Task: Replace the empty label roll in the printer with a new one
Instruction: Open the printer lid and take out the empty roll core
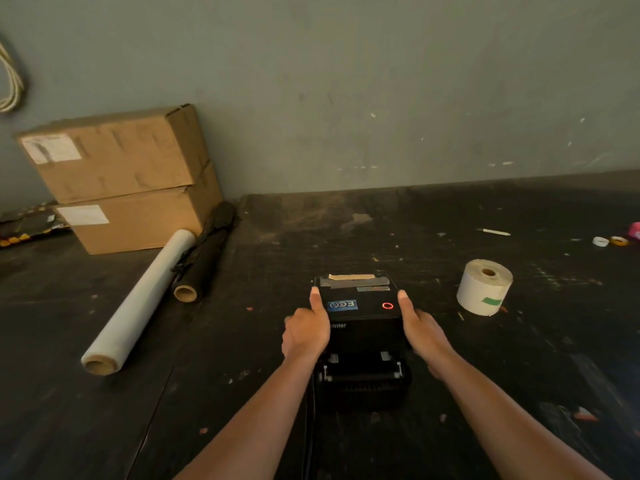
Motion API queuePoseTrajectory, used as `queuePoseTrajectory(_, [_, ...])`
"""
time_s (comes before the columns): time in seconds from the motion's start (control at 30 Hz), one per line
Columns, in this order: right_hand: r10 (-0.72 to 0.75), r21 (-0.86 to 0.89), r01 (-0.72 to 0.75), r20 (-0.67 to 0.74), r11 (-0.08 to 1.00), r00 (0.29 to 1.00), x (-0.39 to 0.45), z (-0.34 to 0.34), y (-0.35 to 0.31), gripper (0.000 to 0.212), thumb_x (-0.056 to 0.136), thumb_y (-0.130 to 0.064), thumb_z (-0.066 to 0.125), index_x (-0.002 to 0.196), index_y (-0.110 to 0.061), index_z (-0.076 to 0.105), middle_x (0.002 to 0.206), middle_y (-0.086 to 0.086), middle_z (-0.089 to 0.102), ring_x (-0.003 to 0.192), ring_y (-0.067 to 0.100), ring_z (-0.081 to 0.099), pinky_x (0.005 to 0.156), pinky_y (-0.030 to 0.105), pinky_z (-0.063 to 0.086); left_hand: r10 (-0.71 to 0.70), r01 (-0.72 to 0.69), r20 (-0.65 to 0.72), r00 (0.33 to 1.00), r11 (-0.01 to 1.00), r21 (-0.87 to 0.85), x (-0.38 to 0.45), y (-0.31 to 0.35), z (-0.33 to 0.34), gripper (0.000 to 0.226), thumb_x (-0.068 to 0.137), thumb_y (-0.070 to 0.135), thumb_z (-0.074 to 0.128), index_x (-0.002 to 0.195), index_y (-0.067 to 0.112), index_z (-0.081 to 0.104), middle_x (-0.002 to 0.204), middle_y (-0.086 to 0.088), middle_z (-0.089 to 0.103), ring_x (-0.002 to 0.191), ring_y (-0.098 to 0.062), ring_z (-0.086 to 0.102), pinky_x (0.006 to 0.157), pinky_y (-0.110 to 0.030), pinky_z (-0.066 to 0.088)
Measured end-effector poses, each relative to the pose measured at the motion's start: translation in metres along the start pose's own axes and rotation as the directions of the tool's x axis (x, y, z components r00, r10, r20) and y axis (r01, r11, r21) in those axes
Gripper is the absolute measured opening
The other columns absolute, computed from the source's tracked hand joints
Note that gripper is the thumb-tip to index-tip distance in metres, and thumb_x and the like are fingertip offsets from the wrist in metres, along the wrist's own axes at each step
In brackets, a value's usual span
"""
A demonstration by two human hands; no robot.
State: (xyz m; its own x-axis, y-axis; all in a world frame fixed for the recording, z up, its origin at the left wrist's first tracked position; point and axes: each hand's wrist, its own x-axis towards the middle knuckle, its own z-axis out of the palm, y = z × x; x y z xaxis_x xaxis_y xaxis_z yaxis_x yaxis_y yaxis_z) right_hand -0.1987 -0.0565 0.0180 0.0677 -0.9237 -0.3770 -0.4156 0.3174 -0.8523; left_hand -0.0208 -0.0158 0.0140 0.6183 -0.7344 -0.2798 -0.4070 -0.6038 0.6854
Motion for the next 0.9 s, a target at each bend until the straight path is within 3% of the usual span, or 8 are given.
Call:
queuePoseTrajectory(0.1, [-0.040,0.090,0.035,0.059,0.995,0.997,0.003,-0.002,-0.013,0.085,0.081,-0.073,0.039,0.145,-0.017,0.030,0.143,0.012,0.045,0.129,0.029,0.044,0.108,0.054,0.034,-0.040,0.042,0.046,0.998,0.998,-0.053,0.005,0.020,-0.013,0.082,0.095,0.066,0.008,0.129,0.008,0.055,0.114,-0.013,0.060,0.102,-0.025,0.058,0.085,-0.039,0.041])
queuePoseTrajectory(0.23, [-0.123,0.045,0.120,0.078,0.992,0.989,0.008,-0.006,-0.027,0.096,0.078,-0.058,0.062,0.151,-0.026,0.008,0.153,0.010,0.031,0.136,0.030,0.036,0.112,0.050,0.030,0.011,-0.003,0.119,0.993,0.997,-0.072,0.025,0.043,-0.029,0.089,0.091,0.070,0.004,0.138,0.009,0.049,0.141,-0.016,0.050,0.128,-0.032,0.048,0.106,-0.044,0.037])
queuePoseTrajectory(0.4, [-0.223,-0.316,0.213,0.002,0.925,0.975,0.014,-0.011,-0.047,0.078,0.089,-0.055,0.051,0.147,-0.013,0.021,0.144,0.015,0.044,0.128,0.032,0.046,0.092,0.034,0.041,0.097,-0.024,0.286,0.953,0.969,-0.246,0.041,0.049,-0.039,0.093,0.087,0.077,0.023,0.150,0.009,0.031,0.157,-0.010,0.030,0.141,-0.032,0.034,0.111,-0.045,0.031])
queuePoseTrajectory(0.47, [-0.242,-0.350,0.216,-0.032,0.912,0.970,0.020,-0.010,-0.056,0.078,0.088,-0.059,0.048,0.145,-0.011,0.028,0.141,0.016,0.047,0.126,0.033,0.048,0.095,0.035,0.041,0.140,-0.050,0.317,0.938,0.959,-0.278,0.052,0.044,-0.037,0.099,0.082,0.079,0.038,0.149,0.008,0.032,0.154,-0.009,0.035,0.138,-0.031,0.037,0.111,-0.044,0.034])
queuePoseTrajectory(0.57, [-0.333,-0.337,0.285,-0.094,0.897,0.938,0.042,-0.004,-0.066,0.075,0.087,-0.061,0.048,0.140,-0.008,0.036,0.137,0.015,0.051,0.124,0.032,0.050,0.099,0.039,0.041,0.259,-0.173,0.233,0.937,0.927,-0.331,0.068,0.039,-0.027,0.081,0.083,0.070,0.050,0.136,0.010,0.053,0.134,-0.004,0.058,0.122,-0.025,0.055,0.101,-0.034,0.043])
queuePoseTrajectory(0.67, [-0.382,-0.303,0.336,-0.107,0.892,0.918,0.062,0.001,-0.073,0.077,0.087,-0.062,0.044,0.141,-0.009,0.032,0.140,0.015,0.047,0.126,0.032,0.048,0.103,0.044,0.042,0.311,-0.262,0.170,0.935,0.930,-0.259,0.077,0.043,-0.026,0.073,0.088,0.070,0.041,0.131,0.013,0.058,0.126,-0.006,0.062,0.118,-0.026,0.057,0.100,-0.036,0.044])
queuePoseTrajectory(0.83, [-0.460,-0.301,0.411,-0.111,0.861,0.881,0.094,0.004,-0.087,0.076,0.092,-0.056,0.040,0.147,-0.008,0.021,0.148,0.017,0.036,0.134,0.032,0.038,0.108,0.047,0.037,0.257,-0.231,0.103,0.961,0.949,-0.213,0.094,0.065,-0.025,0.068,0.090,0.071,0.034,0.109,0.011,0.061,0.114,-0.008,0.062,0.094,-0.019,0.055,0.083,-0.033,0.042])
queuePoseTrajectory(0.9, [-0.498,-0.292,0.452,-0.106,0.843,0.861,0.106,0.004,-0.089,0.073,0.095,-0.051,0.039,0.149,-0.009,0.017,0.152,0.016,0.032,0.138,0.032,0.032,0.111,0.045,0.032,0.210,-0.184,0.077,0.975,0.950,-0.253,0.102,0.071,-0.020,0.072,0.089,0.072,0.034,0.111,0.009,0.061,0.112,-0.007,0.062,0.092,-0.019,0.056,0.082,-0.033,0.042])
